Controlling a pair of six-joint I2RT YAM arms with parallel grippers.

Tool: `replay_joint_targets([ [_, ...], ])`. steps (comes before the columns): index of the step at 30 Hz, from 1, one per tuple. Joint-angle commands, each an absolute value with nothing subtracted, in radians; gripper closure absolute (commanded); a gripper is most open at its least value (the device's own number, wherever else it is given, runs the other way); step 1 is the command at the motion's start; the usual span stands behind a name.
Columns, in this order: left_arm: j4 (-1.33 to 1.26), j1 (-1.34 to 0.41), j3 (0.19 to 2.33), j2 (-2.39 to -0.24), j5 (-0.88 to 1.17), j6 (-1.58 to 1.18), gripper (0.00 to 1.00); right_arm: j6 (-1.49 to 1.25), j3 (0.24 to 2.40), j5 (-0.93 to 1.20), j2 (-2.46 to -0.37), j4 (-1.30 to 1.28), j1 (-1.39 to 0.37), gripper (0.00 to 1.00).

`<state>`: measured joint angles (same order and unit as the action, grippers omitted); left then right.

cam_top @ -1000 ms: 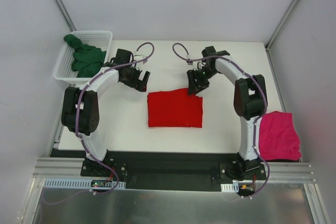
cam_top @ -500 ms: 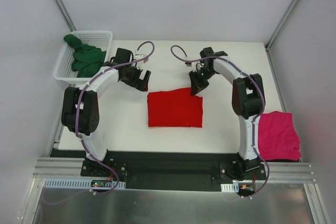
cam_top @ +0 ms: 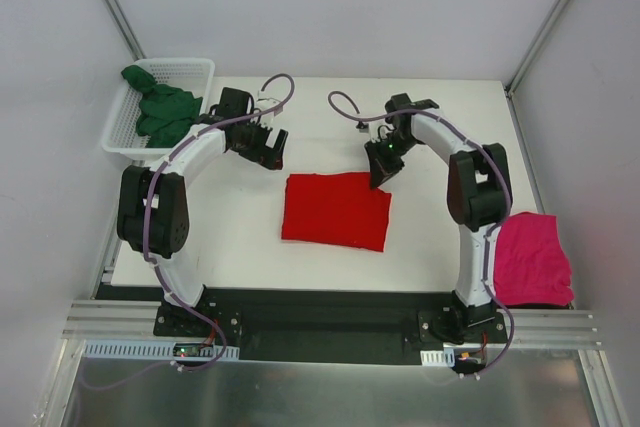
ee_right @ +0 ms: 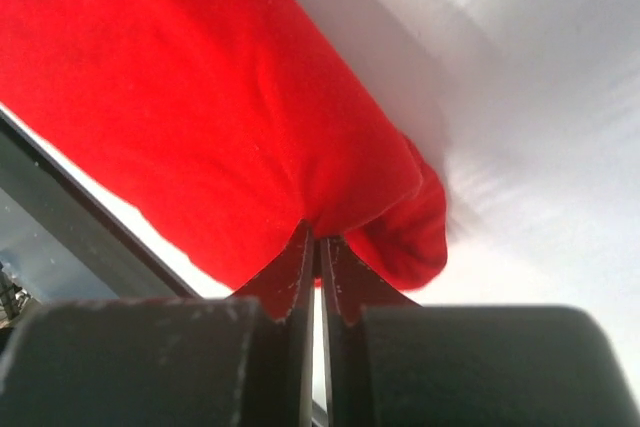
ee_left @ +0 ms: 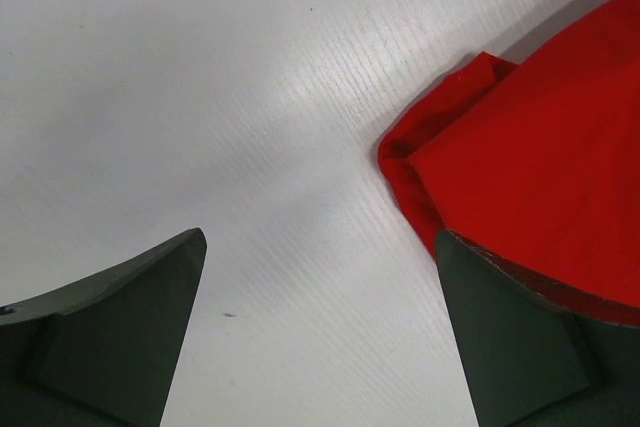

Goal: Fold and stack the t-shirts
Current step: Fold the long partially folded tshirt into a neat square

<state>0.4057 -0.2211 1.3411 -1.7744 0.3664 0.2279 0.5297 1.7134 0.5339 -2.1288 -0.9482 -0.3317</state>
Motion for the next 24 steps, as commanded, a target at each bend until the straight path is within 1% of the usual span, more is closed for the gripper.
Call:
replay_joint_targets([
  [1, 0.413, -0.216, 1.388, -1.773, 0.396, 0.239, 0.01, 0.580, 1.706, 0.537, -2.016, -1.028, -0.313, 0.99],
  [7, 0.413, -0.216, 1.396, -1.779, 0.397, 0.241, 0.01, 0.595, 1.700, 0.569, -1.971, -1.065, -0.296, 0.99],
  [14, 0.414, -0.218, 1.402, -1.782, 0.400, 0.239, 0.01, 0.686, 1.674, 0.574, -1.965, -1.196, -0.295, 0.99],
  [18, 0.411, -0.218, 1.407, -1.787, 0.403, 0.241, 0.01, 0.710, 1.585, 0.540, -1.937, -1.192, -0.295, 0.99],
  [24, 0.413, -0.218, 1.408, -1.787, 0.405, 0.241, 0.01, 0.701, 1.552, 0.442, -1.940, -1.160, -0.290, 0.99],
])
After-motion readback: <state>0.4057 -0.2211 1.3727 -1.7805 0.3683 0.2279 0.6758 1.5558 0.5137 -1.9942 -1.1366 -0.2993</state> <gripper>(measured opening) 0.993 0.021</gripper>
